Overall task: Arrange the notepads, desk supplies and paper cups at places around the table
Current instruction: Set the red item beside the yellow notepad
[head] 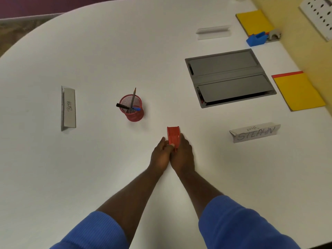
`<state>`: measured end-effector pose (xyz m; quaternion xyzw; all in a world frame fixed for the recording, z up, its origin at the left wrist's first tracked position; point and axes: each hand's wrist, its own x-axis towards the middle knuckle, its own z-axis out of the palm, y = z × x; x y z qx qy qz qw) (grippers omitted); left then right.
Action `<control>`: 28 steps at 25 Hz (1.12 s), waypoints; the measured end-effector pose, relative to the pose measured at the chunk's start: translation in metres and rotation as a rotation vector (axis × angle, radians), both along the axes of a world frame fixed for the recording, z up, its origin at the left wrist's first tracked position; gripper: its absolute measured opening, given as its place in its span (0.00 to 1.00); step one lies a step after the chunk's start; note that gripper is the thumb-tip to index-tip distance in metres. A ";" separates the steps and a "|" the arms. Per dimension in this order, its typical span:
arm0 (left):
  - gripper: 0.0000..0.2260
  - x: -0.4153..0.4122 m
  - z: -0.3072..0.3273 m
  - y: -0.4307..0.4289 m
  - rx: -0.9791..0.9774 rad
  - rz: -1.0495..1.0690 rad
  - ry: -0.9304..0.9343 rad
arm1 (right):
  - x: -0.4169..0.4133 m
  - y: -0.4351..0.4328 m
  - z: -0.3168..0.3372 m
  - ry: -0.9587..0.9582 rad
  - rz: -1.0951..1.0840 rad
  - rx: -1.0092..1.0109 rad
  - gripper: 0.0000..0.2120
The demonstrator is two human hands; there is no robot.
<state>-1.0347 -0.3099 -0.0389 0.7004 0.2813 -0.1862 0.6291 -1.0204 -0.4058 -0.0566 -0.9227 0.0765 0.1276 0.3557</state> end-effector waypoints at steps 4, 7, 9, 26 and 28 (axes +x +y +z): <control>0.25 -0.003 0.011 -0.006 0.028 -0.028 0.012 | -0.003 -0.021 0.006 0.017 0.028 -0.006 0.37; 0.31 0.012 0.024 -0.006 0.248 -0.188 -0.121 | 0.002 -0.046 0.019 -0.023 0.043 0.033 0.39; 0.36 0.032 0.033 -0.005 0.333 -0.312 -0.210 | 0.008 -0.065 0.027 -0.068 0.075 0.058 0.38; 0.32 0.196 0.024 -0.152 0.763 -0.766 -0.593 | 0.152 -0.245 0.048 -0.254 0.012 -0.027 0.36; 0.32 0.217 0.004 -0.175 0.846 -0.840 -0.538 | 0.177 -0.269 0.040 -0.240 -0.046 -0.051 0.36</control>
